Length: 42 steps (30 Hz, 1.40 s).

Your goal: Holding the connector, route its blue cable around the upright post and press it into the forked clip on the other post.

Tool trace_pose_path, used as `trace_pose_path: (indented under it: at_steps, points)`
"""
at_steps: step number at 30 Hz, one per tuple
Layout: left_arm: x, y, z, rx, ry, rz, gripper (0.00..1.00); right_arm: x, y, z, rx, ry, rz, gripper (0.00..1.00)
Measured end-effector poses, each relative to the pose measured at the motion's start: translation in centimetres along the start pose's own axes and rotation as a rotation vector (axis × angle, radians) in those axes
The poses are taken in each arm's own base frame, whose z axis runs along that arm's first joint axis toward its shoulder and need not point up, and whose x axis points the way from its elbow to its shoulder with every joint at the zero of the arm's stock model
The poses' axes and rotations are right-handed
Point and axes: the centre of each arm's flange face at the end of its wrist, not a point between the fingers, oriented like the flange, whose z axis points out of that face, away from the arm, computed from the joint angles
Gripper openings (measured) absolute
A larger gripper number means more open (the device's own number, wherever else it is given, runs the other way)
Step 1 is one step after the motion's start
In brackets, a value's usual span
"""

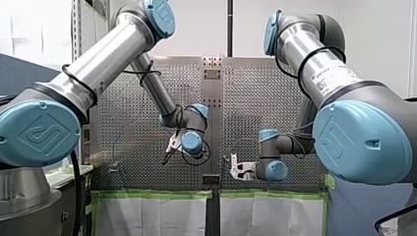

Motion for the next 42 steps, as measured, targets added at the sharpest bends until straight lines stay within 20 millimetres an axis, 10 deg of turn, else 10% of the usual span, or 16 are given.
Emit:
trace_pose_path:
  at_steps: [26, 42]
  points:
    - [-0.4, -4.8, -0.5, 0.095, -0.034, -0.014, 0.98, -0.1, -0.4, -0.1, -0.002, -0.007, -0.002, 0.00]
    - [-0.7, -4.0, 0.8, 0.065, -0.034, -0.127, 0.98, -0.2, 0.1, -0.1, -0.022, -0.015, 0.000, 0.00]
